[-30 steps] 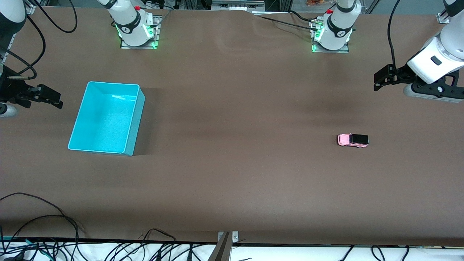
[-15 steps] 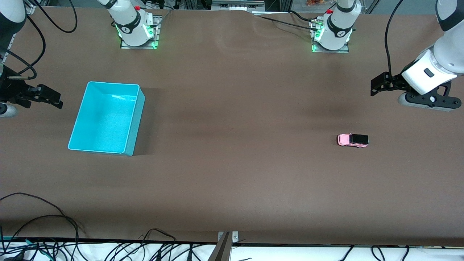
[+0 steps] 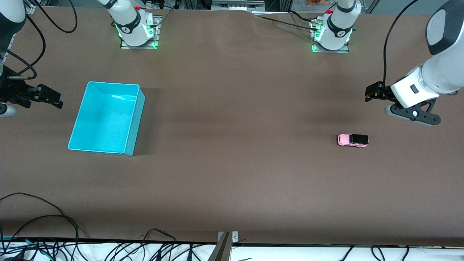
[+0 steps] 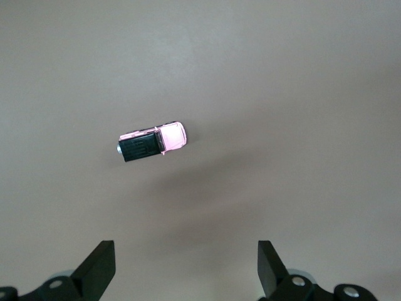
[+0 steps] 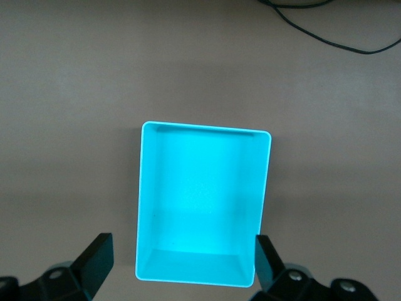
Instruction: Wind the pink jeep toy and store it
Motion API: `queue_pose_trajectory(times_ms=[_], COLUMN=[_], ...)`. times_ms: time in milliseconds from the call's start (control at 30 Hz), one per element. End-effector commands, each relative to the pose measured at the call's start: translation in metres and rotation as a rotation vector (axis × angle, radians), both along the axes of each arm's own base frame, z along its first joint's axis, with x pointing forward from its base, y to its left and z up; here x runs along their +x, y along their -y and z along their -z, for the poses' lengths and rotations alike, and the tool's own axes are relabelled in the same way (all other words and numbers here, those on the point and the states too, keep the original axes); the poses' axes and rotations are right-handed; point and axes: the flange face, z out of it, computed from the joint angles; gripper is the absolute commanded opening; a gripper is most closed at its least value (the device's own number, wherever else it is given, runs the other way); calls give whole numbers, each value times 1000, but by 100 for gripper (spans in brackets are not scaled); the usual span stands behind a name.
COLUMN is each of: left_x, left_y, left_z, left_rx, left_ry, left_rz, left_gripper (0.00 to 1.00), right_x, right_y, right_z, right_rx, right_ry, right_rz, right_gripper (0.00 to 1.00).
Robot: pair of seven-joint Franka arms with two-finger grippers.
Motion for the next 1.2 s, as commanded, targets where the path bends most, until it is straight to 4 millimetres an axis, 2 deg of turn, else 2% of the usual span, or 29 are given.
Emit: queue_pose_trajectory(times_ms=[0, 267, 567, 1167], left_x=[9, 18, 20, 1], left_y=[-19, -33, -33, -29], left_z=[5, 41, 83, 197], left_rx=[-39, -98, -95, -101], left_ry=[-9, -66, -77, 10], left_rz=[186, 487, 779, 1231], left_gripper=[100, 100, 100, 100], right_x=[0, 0, 0, 0], right_y=[2, 2, 3, 3], right_z=[-5, -5, -5, -6], right_rx=[-6, -6, -6, -5], right_ry=[2, 2, 2, 3], right_rz=[-8, -10, -8, -6], right_gripper=[100, 100, 100, 100])
